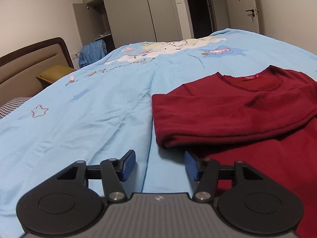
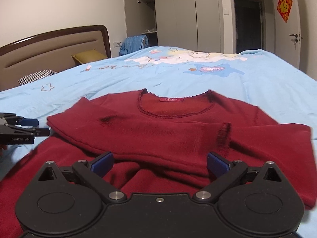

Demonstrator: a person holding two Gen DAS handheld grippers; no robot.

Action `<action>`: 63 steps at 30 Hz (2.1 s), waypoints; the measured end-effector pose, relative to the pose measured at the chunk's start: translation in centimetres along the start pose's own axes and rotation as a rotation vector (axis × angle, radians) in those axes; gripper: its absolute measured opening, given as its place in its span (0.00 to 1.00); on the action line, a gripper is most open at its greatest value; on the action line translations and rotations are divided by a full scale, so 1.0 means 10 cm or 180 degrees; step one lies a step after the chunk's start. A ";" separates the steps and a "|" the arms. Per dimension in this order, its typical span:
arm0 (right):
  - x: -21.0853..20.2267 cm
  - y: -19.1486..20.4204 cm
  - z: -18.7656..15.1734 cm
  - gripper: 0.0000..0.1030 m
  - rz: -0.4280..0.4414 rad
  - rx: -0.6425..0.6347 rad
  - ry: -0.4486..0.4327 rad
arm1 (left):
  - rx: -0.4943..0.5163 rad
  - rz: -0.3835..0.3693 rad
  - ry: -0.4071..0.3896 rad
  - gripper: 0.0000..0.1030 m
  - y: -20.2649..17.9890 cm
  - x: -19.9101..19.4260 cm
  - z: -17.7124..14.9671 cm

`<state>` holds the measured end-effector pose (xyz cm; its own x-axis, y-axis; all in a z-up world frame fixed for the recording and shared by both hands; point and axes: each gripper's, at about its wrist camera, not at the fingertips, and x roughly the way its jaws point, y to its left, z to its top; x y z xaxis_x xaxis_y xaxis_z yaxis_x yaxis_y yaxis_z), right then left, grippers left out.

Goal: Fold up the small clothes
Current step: 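Open the left tool and withdraw it from the sweater edge, then move both tools to the corners of the red sweater's hem, then close the left tool on one hem corner while the right tool closes on the other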

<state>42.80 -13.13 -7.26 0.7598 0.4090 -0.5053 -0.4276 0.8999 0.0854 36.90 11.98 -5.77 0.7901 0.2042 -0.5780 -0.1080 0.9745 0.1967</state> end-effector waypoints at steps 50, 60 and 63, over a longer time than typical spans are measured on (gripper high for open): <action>-2.40 0.61 -1.42 0.04 -0.0521 0.0154 0.0139 | -0.1079 -0.0899 0.0646 0.05 -0.07 -1.99 -1.24; -2.98 0.37 -1.16 0.03 -0.0719 -0.0211 0.0006 | -0.0714 -0.0771 0.0280 0.04 0.10 -2.60 -1.01; -3.08 0.40 -1.18 0.03 -0.0721 -0.0368 0.0077 | -0.0638 -0.0809 0.0327 0.04 0.09 -2.71 -1.07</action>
<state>11.93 -23.85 -1.49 0.8313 0.1939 -0.5210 -0.3021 0.9443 -0.1305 8.92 8.37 1.57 0.7432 -0.0492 -0.6673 -0.0400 0.9923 -0.1176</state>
